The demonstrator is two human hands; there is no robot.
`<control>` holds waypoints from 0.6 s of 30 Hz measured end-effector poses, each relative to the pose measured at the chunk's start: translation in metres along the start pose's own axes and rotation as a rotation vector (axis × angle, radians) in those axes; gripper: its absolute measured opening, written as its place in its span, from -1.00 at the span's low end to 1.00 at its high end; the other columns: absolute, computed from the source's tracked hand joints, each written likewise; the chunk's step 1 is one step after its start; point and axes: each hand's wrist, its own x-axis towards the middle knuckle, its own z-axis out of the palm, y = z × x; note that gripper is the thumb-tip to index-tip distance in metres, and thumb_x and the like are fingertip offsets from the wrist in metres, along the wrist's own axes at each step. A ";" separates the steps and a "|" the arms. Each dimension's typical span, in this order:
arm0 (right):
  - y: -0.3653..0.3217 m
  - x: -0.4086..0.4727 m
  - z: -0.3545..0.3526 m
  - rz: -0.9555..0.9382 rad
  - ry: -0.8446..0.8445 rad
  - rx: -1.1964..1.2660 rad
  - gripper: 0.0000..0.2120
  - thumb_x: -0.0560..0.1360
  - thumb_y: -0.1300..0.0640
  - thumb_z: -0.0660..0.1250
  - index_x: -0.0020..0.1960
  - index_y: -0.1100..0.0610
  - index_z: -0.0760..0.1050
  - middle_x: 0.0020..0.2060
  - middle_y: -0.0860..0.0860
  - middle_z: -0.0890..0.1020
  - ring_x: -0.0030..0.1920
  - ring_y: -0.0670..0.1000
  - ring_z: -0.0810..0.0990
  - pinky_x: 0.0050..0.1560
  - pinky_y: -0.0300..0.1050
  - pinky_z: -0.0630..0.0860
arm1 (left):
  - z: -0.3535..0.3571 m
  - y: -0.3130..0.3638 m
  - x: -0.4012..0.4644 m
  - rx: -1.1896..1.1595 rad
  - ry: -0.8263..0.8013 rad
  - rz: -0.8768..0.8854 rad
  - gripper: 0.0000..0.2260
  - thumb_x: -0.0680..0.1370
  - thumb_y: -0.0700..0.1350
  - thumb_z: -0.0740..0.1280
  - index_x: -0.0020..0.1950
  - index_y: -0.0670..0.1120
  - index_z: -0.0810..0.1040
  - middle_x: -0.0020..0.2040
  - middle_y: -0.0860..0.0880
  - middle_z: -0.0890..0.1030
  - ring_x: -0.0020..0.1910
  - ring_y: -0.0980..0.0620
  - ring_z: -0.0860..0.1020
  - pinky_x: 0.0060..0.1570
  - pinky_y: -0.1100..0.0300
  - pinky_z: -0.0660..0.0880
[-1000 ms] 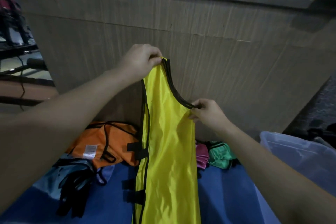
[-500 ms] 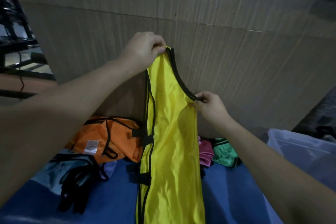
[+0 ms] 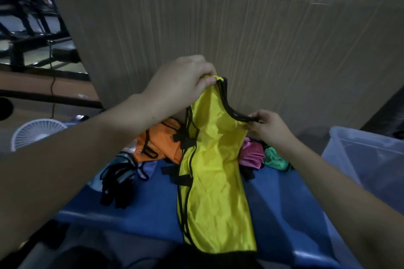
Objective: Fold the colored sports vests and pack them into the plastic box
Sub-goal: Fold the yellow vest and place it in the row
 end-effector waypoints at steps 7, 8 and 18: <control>0.019 -0.047 0.004 -0.069 -0.037 -0.223 -0.88 0.51 0.31 0.39 -0.10 0.11 0.62 -0.24 -0.01 0.66 -0.24 -0.07 0.57 -0.23 -0.19 0.45 | 0.007 0.046 -0.074 0.089 -0.081 0.060 -0.74 0.64 0.08 0.17 0.11 0.06 0.62 -0.03 0.08 0.58 -0.04 -0.01 0.58 -0.08 0.13 0.35; 0.023 -0.052 0.006 -0.055 -0.043 -0.229 -0.88 0.51 0.32 0.38 -0.07 0.12 0.62 -0.22 0.02 0.67 -0.23 -0.05 0.58 -0.23 -0.19 0.46 | 0.012 0.051 -0.084 0.092 -0.099 0.071 -0.70 0.63 0.10 0.13 0.10 0.06 0.63 -0.05 0.08 0.58 -0.06 -0.01 0.59 -0.07 0.13 0.36; 0.075 -0.104 0.027 -0.098 -0.196 -0.333 -0.74 0.45 0.40 0.37 -0.12 0.03 0.58 -0.10 0.02 0.64 -0.02 0.07 0.62 0.08 0.04 0.55 | 0.089 0.094 -0.192 0.066 -0.207 0.237 -0.88 0.56 0.04 0.35 -0.05 0.05 0.66 -0.18 0.08 0.54 -0.24 0.05 0.59 -0.25 0.14 0.47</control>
